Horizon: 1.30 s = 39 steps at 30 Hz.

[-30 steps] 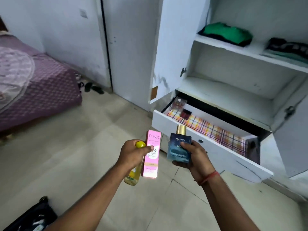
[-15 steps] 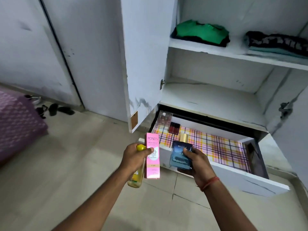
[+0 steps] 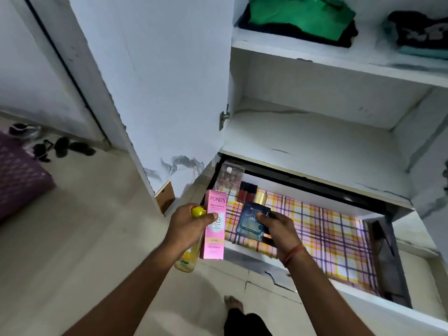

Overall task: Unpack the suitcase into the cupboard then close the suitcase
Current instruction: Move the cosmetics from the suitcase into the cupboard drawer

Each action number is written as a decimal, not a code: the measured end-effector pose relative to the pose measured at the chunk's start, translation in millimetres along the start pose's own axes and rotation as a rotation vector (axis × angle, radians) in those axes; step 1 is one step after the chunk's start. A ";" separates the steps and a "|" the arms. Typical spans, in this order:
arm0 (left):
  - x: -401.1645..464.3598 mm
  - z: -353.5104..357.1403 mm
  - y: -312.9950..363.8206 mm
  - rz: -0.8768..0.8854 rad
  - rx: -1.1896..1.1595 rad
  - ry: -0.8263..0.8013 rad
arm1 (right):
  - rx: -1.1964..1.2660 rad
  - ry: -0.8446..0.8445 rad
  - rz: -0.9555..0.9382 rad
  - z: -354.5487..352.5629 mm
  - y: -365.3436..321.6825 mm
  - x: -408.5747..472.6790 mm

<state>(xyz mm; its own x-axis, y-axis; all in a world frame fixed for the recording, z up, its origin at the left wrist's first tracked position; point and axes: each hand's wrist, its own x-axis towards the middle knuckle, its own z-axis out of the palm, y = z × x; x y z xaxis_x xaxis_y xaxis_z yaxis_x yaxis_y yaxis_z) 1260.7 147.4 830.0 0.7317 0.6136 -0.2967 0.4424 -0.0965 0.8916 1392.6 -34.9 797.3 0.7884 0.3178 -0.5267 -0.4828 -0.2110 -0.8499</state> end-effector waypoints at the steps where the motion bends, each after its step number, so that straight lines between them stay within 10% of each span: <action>1: 5.4 1.2 1.2 -0.030 0.007 0.009 | -0.021 -0.015 0.026 0.5 1.7 14.1; 12: 18.4 8.8 11.5 -0.139 0.223 0.276 | -0.330 -0.187 0.206 47.4 51.9 104.5; 39: 76.9 17.1 13.8 -0.097 0.207 0.269 | -0.750 -0.106 0.068 96.2 67.5 131.9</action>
<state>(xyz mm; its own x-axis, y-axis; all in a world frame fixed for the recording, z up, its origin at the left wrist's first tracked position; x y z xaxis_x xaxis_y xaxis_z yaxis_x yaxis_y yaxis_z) 1331.9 179.8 813.7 0.5309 0.8093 -0.2512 0.6187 -0.1676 0.7675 1427.3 81.6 669.3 0.7071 0.3604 -0.6084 -0.1112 -0.7930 -0.5990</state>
